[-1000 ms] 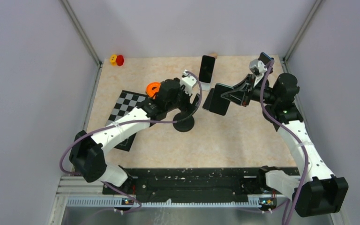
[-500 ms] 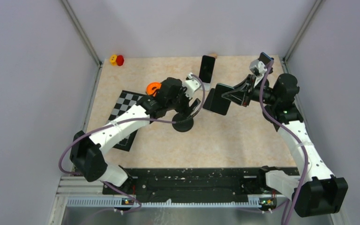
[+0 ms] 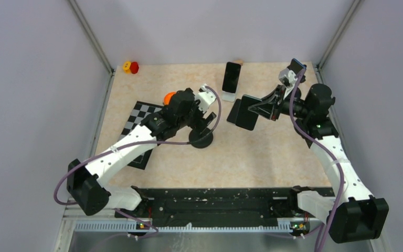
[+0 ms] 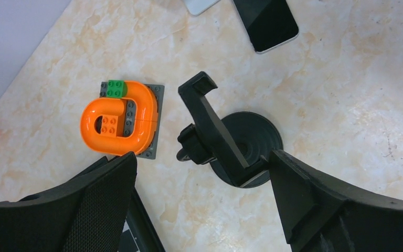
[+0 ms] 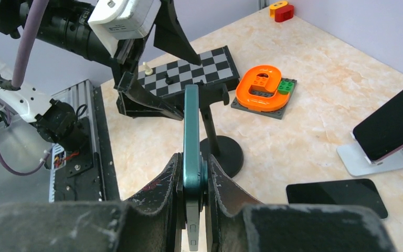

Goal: Place the phone on the phone stand
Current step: Install the phone on the phone stand.

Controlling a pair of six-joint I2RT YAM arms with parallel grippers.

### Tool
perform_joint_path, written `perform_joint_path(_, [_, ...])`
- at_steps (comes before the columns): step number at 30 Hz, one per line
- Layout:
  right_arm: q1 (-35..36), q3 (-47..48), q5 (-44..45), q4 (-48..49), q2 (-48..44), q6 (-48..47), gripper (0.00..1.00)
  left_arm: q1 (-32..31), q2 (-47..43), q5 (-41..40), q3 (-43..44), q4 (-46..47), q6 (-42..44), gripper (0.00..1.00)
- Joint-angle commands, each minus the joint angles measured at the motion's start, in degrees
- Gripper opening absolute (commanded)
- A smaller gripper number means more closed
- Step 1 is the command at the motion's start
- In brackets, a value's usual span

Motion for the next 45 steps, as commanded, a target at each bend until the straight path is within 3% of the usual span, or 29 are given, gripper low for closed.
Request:
perform_joint_path(1, [-0.67,0.18,-0.77,4.0,-1.5,0.19,0.0,0.16,-4.19,-3.54,-3.36,2.3,1.44,0.98])
perform_joint_path(14, [-0.68,0.22,-0.85,3.67,-0.74,-0.73,0.0,0.24,-12.35,-6.17,-11.19,0.88,2.18,0.95])
perform_joint_path(19, [-0.74,0.2,-1.17,3.46,-0.59,-1.44,0.0,0.64,-14.83,-6.79,-12.93,0.72,1.7,0.88])
perform_joint_path(27, [-0.75,0.14,-1.15,3.19,-0.69,-1.81,0.0,1.57,-16.78,-7.01,-14.89,0.42,-0.45,0.64])
perform_joint_path(36, [-0.74,-0.3,-1.15,3.57,-0.98,-1.83,0.0,3.24,-18.17,-7.39,-16.52,-0.28,-1.37,0.48])
perform_joint_path(41, [-0.74,-0.44,-1.17,3.8,-0.81,-1.66,0.0,4.63,-17.94,-5.43,-15.89,0.18,-2.19,0.39])
perform_joint_path(45, [-0.75,-0.48,-1.31,3.92,-0.81,-1.53,0.0,6.78,-16.28,-0.84,-14.33,-0.21,-3.95,0.24])
